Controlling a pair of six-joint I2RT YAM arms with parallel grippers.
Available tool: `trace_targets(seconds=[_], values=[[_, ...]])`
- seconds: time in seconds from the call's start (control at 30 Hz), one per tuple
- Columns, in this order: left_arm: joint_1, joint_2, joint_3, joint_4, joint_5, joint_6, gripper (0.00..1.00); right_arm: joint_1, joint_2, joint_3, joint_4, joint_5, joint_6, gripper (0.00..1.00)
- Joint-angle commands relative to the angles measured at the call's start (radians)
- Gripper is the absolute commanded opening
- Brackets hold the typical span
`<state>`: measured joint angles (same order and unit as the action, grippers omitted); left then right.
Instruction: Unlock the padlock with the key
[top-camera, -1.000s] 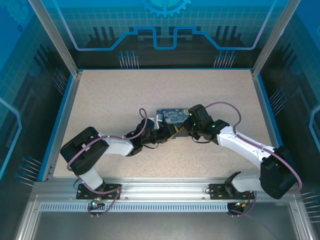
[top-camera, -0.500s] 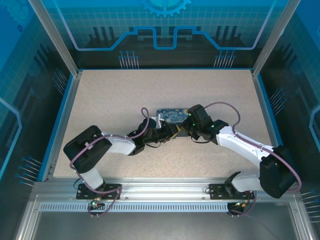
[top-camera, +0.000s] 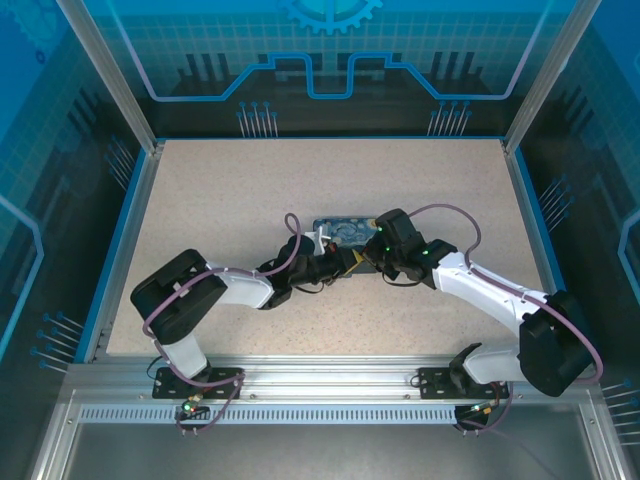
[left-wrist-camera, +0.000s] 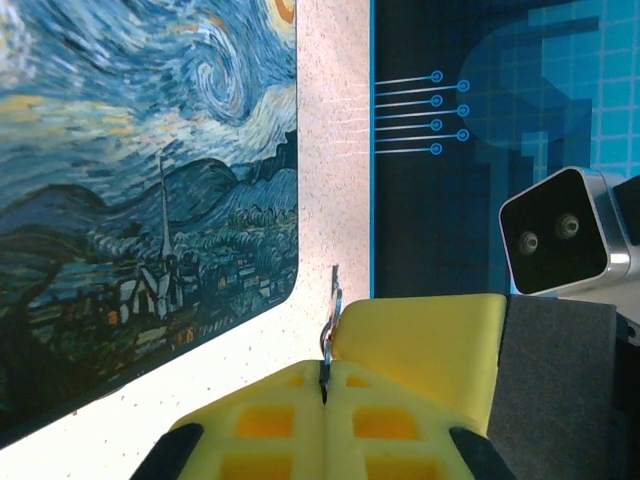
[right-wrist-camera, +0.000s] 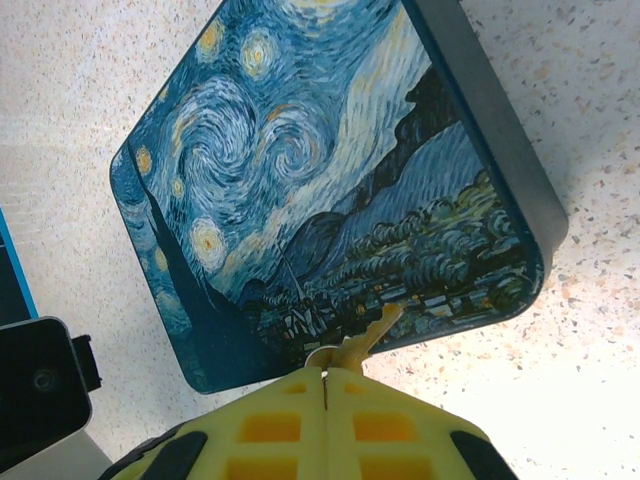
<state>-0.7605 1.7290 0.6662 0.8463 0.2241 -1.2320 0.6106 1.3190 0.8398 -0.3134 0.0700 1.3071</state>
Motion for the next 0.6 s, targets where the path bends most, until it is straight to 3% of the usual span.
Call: trace_targets(seconds=[0.0,0.07,0.13,0.3,0.57], values=[[-0.007,0.006,0.024,0.020,0.000,0.009,0.00,0.007,-0.011,0.004,0.007,-0.014,0.008,0.11],[-0.001,-0.011,0.020,0.001,0.007,0.028,0.00,-0.009,-0.044,0.001,-0.014,0.003,-0.013,0.42],[0.010,-0.036,0.021,-0.034,0.029,0.060,0.00,-0.034,-0.092,-0.011,-0.034,0.017,-0.043,0.53],[0.066,-0.128,0.053,-0.213,0.129,0.213,0.00,-0.144,-0.199,-0.064,0.001,-0.068,-0.173,0.58],[0.143,-0.201,0.201,-0.538,0.359,0.492,0.00,-0.293,-0.171,-0.088,0.251,-0.483,-0.448,0.55]])
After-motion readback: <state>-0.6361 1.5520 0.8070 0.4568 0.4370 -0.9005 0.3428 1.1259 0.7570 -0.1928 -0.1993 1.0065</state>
